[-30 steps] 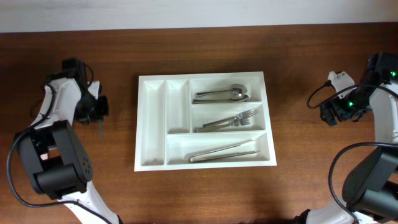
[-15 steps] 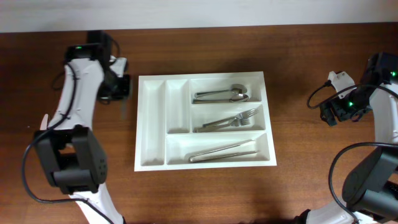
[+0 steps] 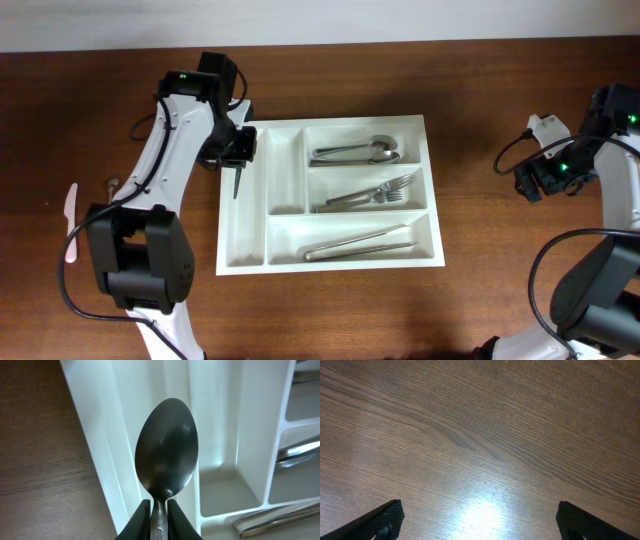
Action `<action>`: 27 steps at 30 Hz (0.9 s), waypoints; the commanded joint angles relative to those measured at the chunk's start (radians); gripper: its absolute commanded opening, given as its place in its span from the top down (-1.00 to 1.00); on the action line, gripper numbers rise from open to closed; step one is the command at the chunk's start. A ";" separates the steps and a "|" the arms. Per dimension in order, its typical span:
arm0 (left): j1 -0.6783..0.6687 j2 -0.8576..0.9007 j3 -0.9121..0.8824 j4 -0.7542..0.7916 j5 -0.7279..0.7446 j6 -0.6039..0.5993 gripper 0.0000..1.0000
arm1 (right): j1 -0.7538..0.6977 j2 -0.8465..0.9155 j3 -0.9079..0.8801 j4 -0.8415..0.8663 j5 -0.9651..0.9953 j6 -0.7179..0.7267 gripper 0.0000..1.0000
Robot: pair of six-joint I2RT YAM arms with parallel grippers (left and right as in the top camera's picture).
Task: Pack container
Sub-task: 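Lift the spoon and carry it right into the tray's left compartment, then open the left gripper and move it back left to the other spoon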
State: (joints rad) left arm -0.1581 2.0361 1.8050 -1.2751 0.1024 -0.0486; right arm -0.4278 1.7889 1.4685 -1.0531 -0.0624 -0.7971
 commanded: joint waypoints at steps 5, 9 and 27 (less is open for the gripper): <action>0.004 0.004 0.013 0.004 0.013 -0.012 0.64 | 0.000 0.002 -0.006 -0.001 -0.016 -0.007 -0.98; 0.004 0.004 0.013 0.010 0.013 -0.012 0.56 | 0.000 0.002 -0.006 -0.001 -0.016 -0.007 -0.98; 0.167 0.004 0.087 -0.073 -0.380 0.030 -0.48 | 0.000 0.002 -0.006 0.000 -0.016 -0.007 -0.98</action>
State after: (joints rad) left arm -0.0502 2.0369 1.8717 -1.3258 -0.1516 -0.0521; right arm -0.4278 1.7889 1.4685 -1.0534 -0.0624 -0.7963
